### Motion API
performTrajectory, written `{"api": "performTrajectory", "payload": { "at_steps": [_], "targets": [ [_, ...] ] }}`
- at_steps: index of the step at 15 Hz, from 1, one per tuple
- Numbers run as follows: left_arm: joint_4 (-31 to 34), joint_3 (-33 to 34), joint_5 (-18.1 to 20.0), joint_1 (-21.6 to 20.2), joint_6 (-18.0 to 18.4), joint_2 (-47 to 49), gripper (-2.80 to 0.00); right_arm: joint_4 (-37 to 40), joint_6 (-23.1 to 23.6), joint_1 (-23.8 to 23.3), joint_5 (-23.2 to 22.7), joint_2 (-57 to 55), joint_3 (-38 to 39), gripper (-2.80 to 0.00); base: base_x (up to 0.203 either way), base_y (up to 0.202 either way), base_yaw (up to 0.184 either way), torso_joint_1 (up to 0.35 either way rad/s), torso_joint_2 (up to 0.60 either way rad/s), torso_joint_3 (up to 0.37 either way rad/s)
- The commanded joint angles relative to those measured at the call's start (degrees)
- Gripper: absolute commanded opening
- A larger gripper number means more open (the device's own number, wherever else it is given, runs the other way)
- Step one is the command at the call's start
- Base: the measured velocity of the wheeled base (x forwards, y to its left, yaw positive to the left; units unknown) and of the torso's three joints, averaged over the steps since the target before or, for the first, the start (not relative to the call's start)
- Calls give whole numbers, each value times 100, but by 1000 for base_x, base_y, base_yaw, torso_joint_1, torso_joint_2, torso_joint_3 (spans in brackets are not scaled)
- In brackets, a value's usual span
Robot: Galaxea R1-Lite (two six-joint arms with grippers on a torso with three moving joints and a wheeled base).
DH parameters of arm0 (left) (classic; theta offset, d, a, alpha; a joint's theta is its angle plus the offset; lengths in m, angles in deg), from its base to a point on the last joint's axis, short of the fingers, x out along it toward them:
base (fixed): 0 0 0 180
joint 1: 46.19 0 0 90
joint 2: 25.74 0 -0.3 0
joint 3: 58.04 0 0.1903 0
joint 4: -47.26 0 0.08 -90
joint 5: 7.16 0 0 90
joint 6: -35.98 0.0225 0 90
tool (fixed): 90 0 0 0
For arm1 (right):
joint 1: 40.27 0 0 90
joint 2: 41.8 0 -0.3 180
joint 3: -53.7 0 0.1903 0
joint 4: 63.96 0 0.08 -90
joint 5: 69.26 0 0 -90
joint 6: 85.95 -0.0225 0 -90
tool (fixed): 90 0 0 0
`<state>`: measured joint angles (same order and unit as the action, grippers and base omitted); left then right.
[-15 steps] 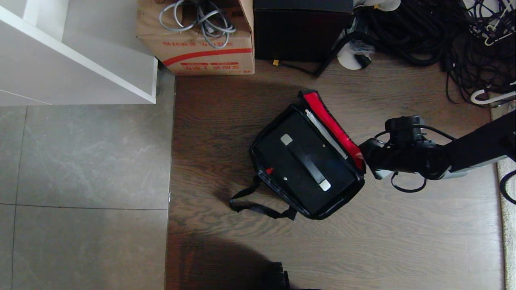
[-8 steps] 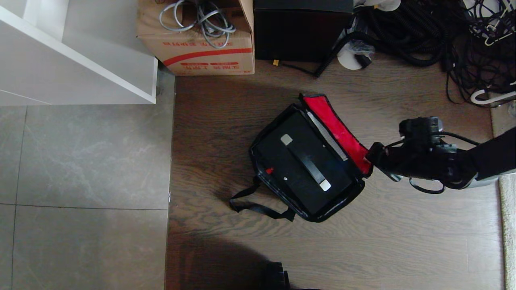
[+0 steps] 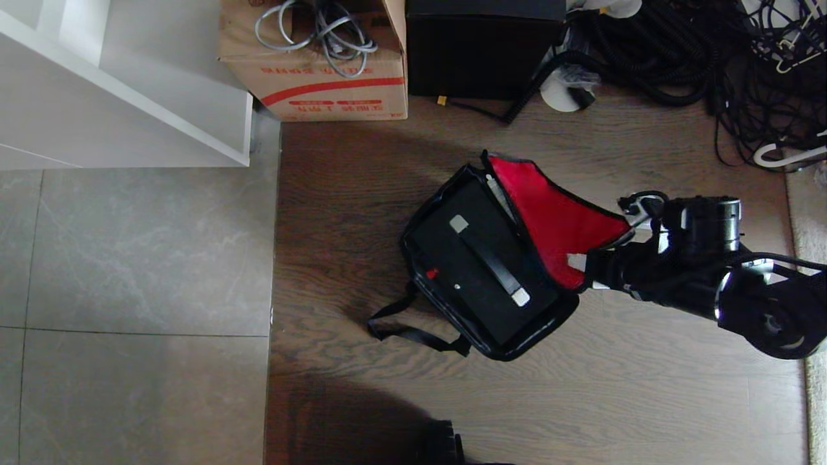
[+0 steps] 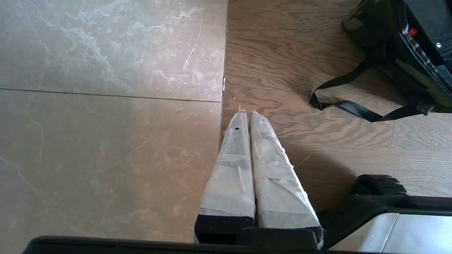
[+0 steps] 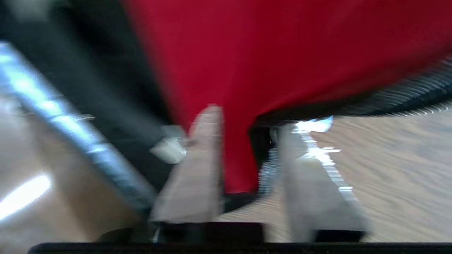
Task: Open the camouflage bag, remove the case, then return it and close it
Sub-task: Close the top of the storage box
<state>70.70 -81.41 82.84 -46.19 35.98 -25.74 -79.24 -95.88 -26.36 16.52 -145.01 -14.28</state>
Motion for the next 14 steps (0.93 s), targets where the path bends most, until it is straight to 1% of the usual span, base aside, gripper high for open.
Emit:
{"api": "performTrajectory", "payload": {
  "at_steps": [1, 3, 6, 8, 9, 10, 11, 12, 13, 14],
  "targets": [
    [1, 0, 0, 0, 0, 0, -280, -277, -222, 421, -8, 192, 49, 0, 0, 0, 0, 0, 0, 0],
    [1, 0, 0, 0, 0, 0, -280, -662, -470, 855, 41, 274, 110, 0, 0, 0, 0, 0, 0, 0],
    [1, 0, 0, 0, -8, 0, -280, -710, -560, 1231, 94, 729, 810, 0, 0, 0, 0, 0, 0, 0],
    [1, 0, 0, 0, -3, 2, -280, -661, -596, 1394, 99, 939, 1345, 0, 0, 0, 0, 0, 0, 0],
    [1, 0, 0, 0, 0, 8, -280, -654, -749, 1422, 128, 979, 1487, 0, 0, 0, 0, 0, 0, 0],
    [1, -9, 0, 0, 0, 0, -280, -649, -1046, 1422, 262, 1022, 1475, 0, 0, 0, 0, 0, 0, 0],
    [1, 0, 0, 0, 0, 0, -280, -684, -1174, 1425, 427, 1082, 1460, 0, 0, 0, 0, 0, 0, 0],
    [1, -3, 0, 0, -3, 0, -280, -732, -1183, 1519, 514, 1143, 1561, 0, 0, 0, 0, 0, 0, 0],
    [1, -5, 0, 0, 0, 0, -280, -760, -1223, 1836, 603, 1181, 1619, 0, 0, 0, 0, 0, 0, 0],
    [1, 0, 0, 0, -9, 0, -280, -749, -1407, 2201, 797, 1219, 1685, 0, 0, 0, 0, 0, 0, 0]
  ]
}}
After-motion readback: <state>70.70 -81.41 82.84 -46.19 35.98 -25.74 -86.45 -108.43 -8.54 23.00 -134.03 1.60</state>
